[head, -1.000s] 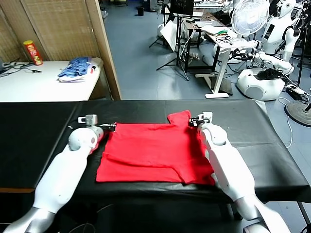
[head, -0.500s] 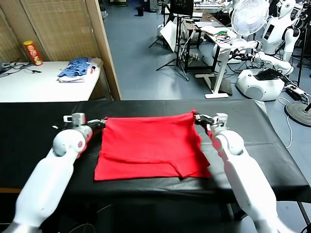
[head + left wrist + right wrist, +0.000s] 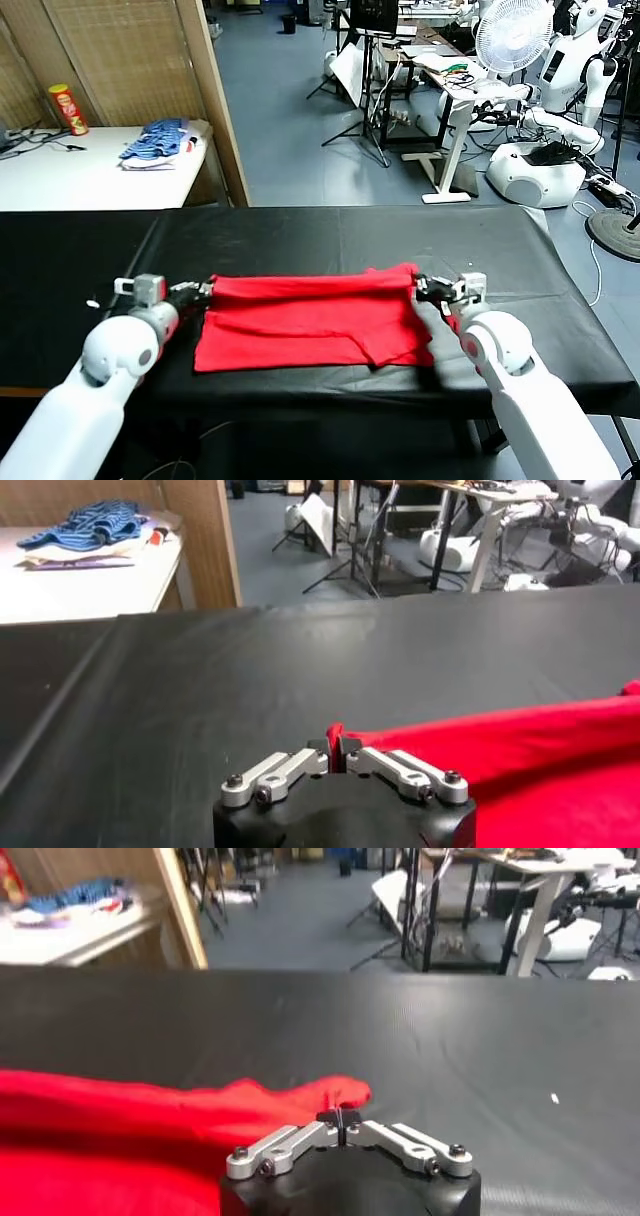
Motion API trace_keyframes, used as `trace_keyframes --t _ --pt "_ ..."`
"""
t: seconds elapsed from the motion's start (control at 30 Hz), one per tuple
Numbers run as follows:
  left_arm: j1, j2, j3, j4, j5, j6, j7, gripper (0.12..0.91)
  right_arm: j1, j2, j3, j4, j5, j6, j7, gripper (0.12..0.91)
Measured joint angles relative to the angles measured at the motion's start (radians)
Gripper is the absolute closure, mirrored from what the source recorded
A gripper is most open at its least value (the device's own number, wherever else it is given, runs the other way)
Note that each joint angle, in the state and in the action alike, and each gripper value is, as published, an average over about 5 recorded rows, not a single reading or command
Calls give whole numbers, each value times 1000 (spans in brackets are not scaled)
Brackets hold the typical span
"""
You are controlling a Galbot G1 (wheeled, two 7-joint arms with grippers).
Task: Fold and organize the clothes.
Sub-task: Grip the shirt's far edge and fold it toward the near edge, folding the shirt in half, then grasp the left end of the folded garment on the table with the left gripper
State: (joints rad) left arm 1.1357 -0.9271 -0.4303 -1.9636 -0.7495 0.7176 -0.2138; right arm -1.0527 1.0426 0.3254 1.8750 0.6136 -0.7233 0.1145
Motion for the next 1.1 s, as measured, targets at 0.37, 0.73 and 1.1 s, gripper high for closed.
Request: trace_keyframes --t 0.37,0.73,1.1 --pt "85 -3 -14 -41 46 14 -17 847 -58 -5 7 51 -6 -7 -18 900" --pt "128 -10 -38 -91 37 19 -46 490 -94 -16 86 110 9 48 -25 457" --pt "32 -43 -54 -54 -34 19 -53 233 14 87 51 -33 -114 118 51 228"
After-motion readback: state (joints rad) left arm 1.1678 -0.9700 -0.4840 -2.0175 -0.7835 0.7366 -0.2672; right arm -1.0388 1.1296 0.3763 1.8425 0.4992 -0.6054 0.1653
